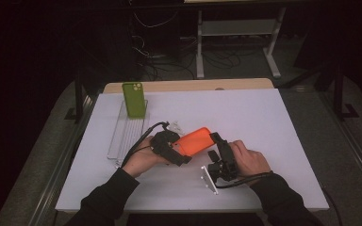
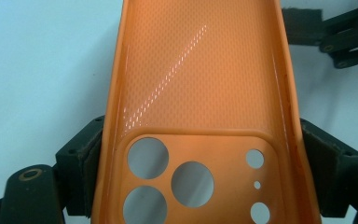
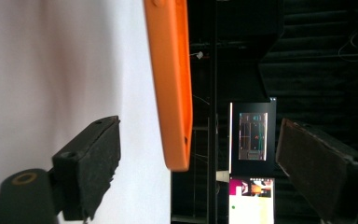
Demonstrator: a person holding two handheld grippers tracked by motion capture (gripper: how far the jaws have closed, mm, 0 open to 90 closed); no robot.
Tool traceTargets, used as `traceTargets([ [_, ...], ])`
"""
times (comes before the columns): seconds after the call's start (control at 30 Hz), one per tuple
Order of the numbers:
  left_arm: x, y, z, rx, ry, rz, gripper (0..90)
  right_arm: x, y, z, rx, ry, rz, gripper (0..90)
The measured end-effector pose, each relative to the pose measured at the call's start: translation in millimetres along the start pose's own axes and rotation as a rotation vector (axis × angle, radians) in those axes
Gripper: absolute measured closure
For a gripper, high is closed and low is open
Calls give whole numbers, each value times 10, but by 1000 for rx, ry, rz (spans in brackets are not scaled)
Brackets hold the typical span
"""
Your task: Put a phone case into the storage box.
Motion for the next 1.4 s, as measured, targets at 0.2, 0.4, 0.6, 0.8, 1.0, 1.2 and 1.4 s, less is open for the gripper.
traceTargets([
  [0.2,31,21,8,26,-24,-8,156,-68,52,93,1,-20,36,302],
  [0.4,12,5,1,3,8,-4,156,-122,90,144,-5,-21,54,483],
  [0.6,16,8,-1,0,2,-5,156,-124,89,162,1,-13,57,657],
  [0.8,15,2,5,15,6,-12,152,-107,71,168,8,-13,63,775],
  [1.0,19,-23,19,87,-6,-27,73,-90,68,160,8,-16,57,778],
  [1.2,-1,-104,32,146,-18,-60,0,-84,76,113,-5,33,73,778],
  [1.4,-66,-182,34,177,-24,-52,0,-58,98,29,-5,163,118,779],
])
Point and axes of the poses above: each handheld gripper's, and its own axes: y roughly forward along the jaws, z roughly out of its top, x roughly to its right, the point moved 4 cm from there along y, roughly forward along the jaws, and after that the axes turned 7 degrees about -y, right-handed, at the moved point
